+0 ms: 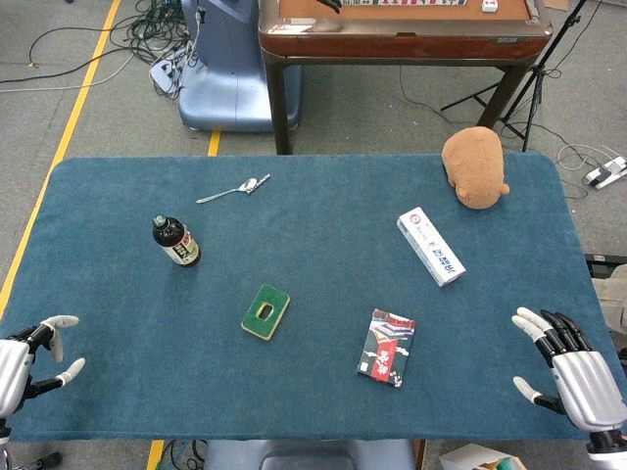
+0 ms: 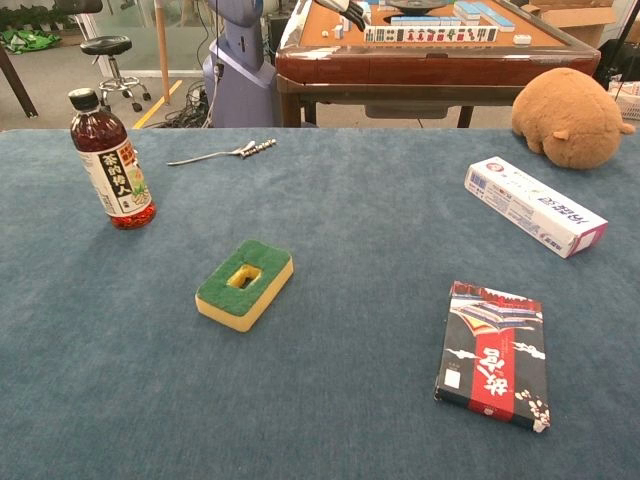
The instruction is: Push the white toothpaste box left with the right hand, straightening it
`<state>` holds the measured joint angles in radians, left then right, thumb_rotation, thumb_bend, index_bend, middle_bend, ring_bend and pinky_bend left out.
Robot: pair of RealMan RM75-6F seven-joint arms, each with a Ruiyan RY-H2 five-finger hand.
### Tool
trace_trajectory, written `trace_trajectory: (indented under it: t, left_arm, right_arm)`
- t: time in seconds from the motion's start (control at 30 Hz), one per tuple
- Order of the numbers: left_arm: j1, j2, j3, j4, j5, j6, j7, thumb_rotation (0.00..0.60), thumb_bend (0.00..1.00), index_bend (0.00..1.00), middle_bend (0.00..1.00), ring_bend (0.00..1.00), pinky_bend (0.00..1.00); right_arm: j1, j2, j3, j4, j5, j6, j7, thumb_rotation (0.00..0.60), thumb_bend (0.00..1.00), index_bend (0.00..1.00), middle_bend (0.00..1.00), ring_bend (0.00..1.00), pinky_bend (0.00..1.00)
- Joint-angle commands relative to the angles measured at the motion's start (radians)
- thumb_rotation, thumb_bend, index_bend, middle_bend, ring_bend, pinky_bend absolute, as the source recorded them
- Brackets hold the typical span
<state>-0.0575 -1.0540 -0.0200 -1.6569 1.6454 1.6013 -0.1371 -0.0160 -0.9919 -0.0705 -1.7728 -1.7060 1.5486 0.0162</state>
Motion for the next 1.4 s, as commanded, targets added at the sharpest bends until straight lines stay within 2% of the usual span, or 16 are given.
trace_trajectory:
  t: [0.03,0.23,0.43,0.67,0.83,0.87,0.93,1.07,1.13,1.23,1.33,1.4]
  left_arm:
    - [-0.003,0.004,0.001,-0.005,0.002,-0.003,0.0,0.6,0.21,0.36,0.67,0.55,0.67]
    - [-0.005,0.005,0.002,-0.003,-0.003,-0.009,-0.001,0.6,0.21,0.37,0.67,0.56,0.67]
    - [-0.003,0.006,0.003,-0.002,-0.01,-0.008,-0.013,0.6,0.21,0.37,0.67,0.56,0.67]
    - [-0.005,0.006,0.004,-0.001,-0.008,-0.008,-0.013,0.6,0.21,0.37,0.67,0.56,0.67]
    - [0.0,0.011,0.002,-0.002,-0.011,0.002,-0.023,0.6,0.21,0.37,0.67,0.56,0.67]
    - [0.001,0.012,0.002,-0.002,-0.011,0.004,-0.025,0.6,0.21,0.37,0.67,0.56,0.67]
    - [0.002,0.013,0.002,-0.001,-0.011,0.006,-0.028,0.6,0.21,0.37,0.67,0.56,0.67]
    - [0.003,0.015,0.002,0.001,-0.014,0.007,-0.034,0.6,0.21,0.37,0.67,0.56,0.67]
    - [0.004,0.016,0.002,0.001,-0.015,0.009,-0.038,0.6,0.21,0.37,0.67,0.56,0.67]
    - [0.005,0.017,0.002,0.001,-0.016,0.01,-0.04,0.6,0.21,0.37,0.67,0.56,0.67]
    - [0.005,0.017,0.001,0.0,-0.017,0.01,-0.038,0.6,0.21,0.37,0.67,0.56,0.67]
    - [0.006,0.017,0.002,-0.001,-0.018,0.009,-0.038,0.6,0.21,0.37,0.67,0.56,0.67]
  right_arm:
    - [-0.003,-0.002,0.0,0.001,0.003,0.002,-0.004,0.6,0.17,0.19,0.17,0.08,0.12]
    - [0.018,-0.008,0.024,0.005,0.052,-0.035,0.009,0.6,0.17,0.19,0.17,0.08,0.12]
    - [0.076,-0.027,0.085,0.017,0.172,-0.128,0.03,0.6,0.14,0.19,0.17,0.08,0.12]
    - [0.163,-0.044,0.162,0.012,0.289,-0.241,0.032,0.6,0.02,0.19,0.17,0.08,0.17]
    - [0.233,-0.066,0.217,0.023,0.367,-0.33,0.072,0.6,0.03,0.19,0.17,0.08,0.19]
    - [0.251,-0.067,0.225,0.032,0.376,-0.359,0.092,0.6,0.05,0.18,0.16,0.08,0.2]
    - [0.277,-0.062,0.233,0.047,0.392,-0.408,0.123,0.6,0.18,0.16,0.15,0.08,0.21]
    - [0.335,-0.056,0.256,0.091,0.439,-0.518,0.198,0.6,0.59,0.1,0.1,0.08,0.22]
    - [0.365,-0.062,0.271,0.124,0.475,-0.576,0.233,0.6,0.75,0.09,0.08,0.08,0.22]
    - [0.407,-0.078,0.291,0.175,0.528,-0.65,0.271,0.6,0.93,0.08,0.07,0.08,0.22]
    - [0.444,-0.104,0.309,0.228,0.576,-0.712,0.302,0.6,1.0,0.08,0.07,0.08,0.22]
    - [0.468,-0.128,0.323,0.264,0.618,-0.75,0.32,0.6,1.0,0.08,0.07,0.08,0.21]
